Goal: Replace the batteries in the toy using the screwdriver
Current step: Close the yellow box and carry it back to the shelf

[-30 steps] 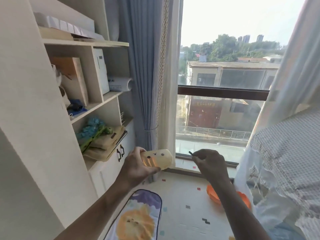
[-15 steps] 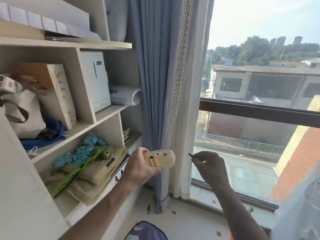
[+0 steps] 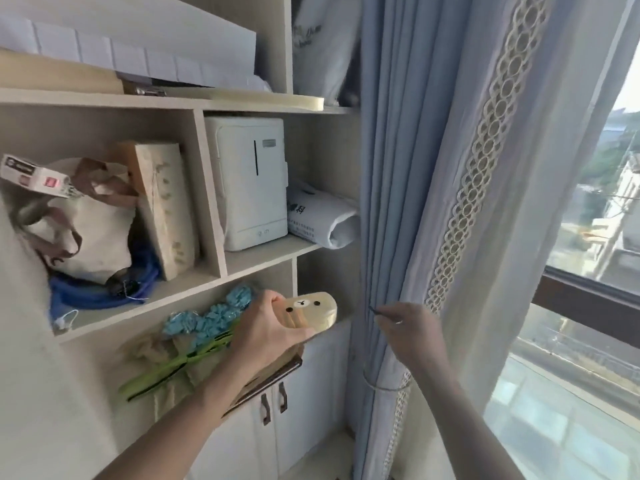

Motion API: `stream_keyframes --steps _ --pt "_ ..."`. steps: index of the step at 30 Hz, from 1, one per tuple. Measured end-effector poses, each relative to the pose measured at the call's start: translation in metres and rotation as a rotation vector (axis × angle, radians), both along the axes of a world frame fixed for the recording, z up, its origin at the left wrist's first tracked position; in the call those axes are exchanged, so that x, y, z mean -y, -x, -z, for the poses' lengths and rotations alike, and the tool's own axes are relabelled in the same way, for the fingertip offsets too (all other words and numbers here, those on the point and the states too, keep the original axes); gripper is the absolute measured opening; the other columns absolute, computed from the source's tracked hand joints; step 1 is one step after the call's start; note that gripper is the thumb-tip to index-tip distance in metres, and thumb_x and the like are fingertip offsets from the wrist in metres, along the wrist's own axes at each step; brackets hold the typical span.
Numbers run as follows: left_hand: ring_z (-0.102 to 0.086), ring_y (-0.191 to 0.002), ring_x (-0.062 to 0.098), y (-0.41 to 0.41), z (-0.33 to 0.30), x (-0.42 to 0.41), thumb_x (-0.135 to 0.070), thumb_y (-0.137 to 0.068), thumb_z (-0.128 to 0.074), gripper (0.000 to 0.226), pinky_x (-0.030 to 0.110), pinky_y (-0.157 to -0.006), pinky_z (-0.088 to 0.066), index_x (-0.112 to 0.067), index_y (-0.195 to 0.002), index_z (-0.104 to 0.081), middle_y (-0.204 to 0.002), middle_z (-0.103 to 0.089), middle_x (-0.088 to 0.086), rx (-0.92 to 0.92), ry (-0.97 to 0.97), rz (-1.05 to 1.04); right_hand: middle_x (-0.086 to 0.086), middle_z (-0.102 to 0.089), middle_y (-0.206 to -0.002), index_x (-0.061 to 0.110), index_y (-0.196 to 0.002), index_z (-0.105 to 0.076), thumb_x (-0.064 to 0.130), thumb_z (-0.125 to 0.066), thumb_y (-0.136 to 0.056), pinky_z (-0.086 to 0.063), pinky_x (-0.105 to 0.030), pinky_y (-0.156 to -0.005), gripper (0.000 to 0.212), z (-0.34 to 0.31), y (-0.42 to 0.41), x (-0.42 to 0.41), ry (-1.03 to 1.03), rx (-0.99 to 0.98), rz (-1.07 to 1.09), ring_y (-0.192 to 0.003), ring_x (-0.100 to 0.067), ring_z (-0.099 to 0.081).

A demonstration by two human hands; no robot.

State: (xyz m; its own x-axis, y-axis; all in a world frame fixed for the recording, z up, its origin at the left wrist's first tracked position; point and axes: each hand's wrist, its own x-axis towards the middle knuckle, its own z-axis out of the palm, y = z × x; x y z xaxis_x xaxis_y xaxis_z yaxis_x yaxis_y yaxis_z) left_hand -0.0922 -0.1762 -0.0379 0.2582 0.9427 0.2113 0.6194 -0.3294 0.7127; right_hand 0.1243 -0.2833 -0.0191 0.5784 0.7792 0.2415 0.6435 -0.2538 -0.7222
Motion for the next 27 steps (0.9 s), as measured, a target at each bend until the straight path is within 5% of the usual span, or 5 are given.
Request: stream_keyframes --steps 3,7,11,19,27 --pt "-0.061 -0.091 0.011 -0.006 -0.003 -0.034 -0.055 -0.059 -0.092 0.073 0.021 -0.067 -0.049 -0.027 -0.114 -0.053 -0.108 -0.063 -0.005 0.001 -0.009 -0.091 0.019 -0.056 -0.045 0.033 -0.05 -0.057 0.023 -0.067 -0.084 -0.037 -0.017 -0.047 0.037 -0.006 -0.008 -0.054 0.022 0.041 -0.119 -0.049 0.0 -0.048" --pt "-0.059 -0.097 0.011 -0.01 -0.002 -0.081 -0.058 -0.058 -0.092 0.077 0.019 -0.066 -0.045 -0.027 -0.117 -0.052 -0.112 -0.06 -0.008 -0.002 -0.034 -0.201 0.006 -0.078 -0.096 0.019 -0.1 -0.079 0.019 -0.069 -0.088 -0.044 -0.011 -0.072 0.016 -0.009 -0.009 -0.124 -0.019 0.044 -0.266 -0.081 -0.007 -0.066" --pt "-0.059 -0.1 0.013 -0.01 -0.004 -0.123 -0.054 -0.059 -0.091 0.076 0.026 -0.075 -0.049 -0.025 -0.119 -0.054 -0.114 -0.059 -0.007 -0.006 -0.061 -0.261 0.002 -0.077 -0.105 0.017 -0.107 -0.077 0.018 -0.069 -0.089 -0.055 -0.023 -0.085 0.02 -0.017 -0.009 -0.19 -0.04 0.049 -0.365 -0.093 -0.012 -0.07" --pt "-0.061 -0.096 0.008 -0.025 -0.019 -0.168 -0.053 -0.061 -0.092 0.073 0.018 -0.069 -0.048 -0.025 -0.119 -0.057 -0.113 -0.062 -0.008 -0.111 -0.051 -0.35 0.001 -0.075 -0.1 0.013 -0.108 -0.077 0.01 -0.063 -0.092 -0.046 -0.012 -0.063 0.021 -0.033 -0.005 -0.295 -0.063 0.078 -0.582 -0.074 -0.007 -0.062" --pt "-0.054 -0.102 0.012 -0.043 -0.027 -0.2 -0.055 -0.062 -0.09 0.059 0.015 -0.073 -0.04 -0.022 -0.103 -0.064 -0.105 -0.055 -0.009 -0.215 -0.059 -0.484 -0.003 -0.078 -0.1 0.016 -0.102 -0.079 0.012 -0.065 -0.088 -0.046 -0.02 -0.071 0.021 -0.028 -0.009 -0.371 0.018 0.091 -0.718 -0.089 -0.019 -0.07"
